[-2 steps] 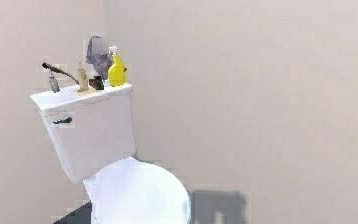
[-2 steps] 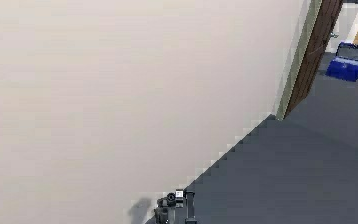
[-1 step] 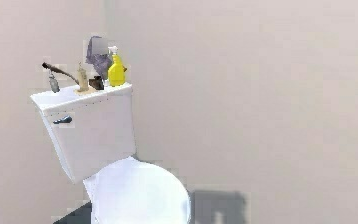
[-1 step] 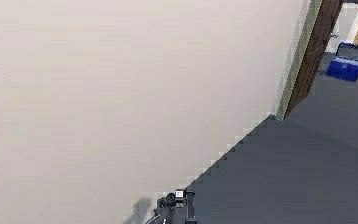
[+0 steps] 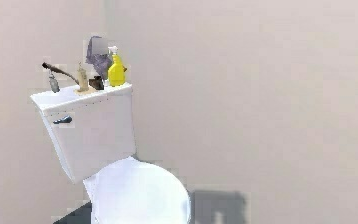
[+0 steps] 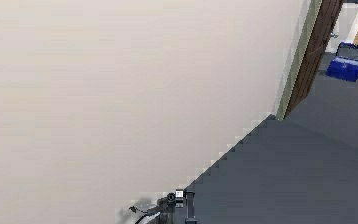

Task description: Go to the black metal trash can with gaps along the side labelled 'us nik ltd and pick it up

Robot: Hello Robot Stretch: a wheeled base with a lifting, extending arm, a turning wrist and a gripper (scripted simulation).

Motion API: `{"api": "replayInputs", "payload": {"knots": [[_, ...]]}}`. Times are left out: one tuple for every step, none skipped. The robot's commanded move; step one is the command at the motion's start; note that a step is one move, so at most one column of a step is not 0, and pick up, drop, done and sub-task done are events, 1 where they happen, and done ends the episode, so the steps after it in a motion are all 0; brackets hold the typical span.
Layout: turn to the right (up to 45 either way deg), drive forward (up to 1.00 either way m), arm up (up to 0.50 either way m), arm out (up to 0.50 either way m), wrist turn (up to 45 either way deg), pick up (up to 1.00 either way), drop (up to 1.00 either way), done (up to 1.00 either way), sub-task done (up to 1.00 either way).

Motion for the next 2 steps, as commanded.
{"api": "replayInputs", "payload": {"knots": [[0.0,0.0,0.0,0.0,45.0,0.0,0.0,0.0,0.0],[0.0,0.0,0.0,0.0,24.0,0.0,0.0,0.0,0.0]]}}
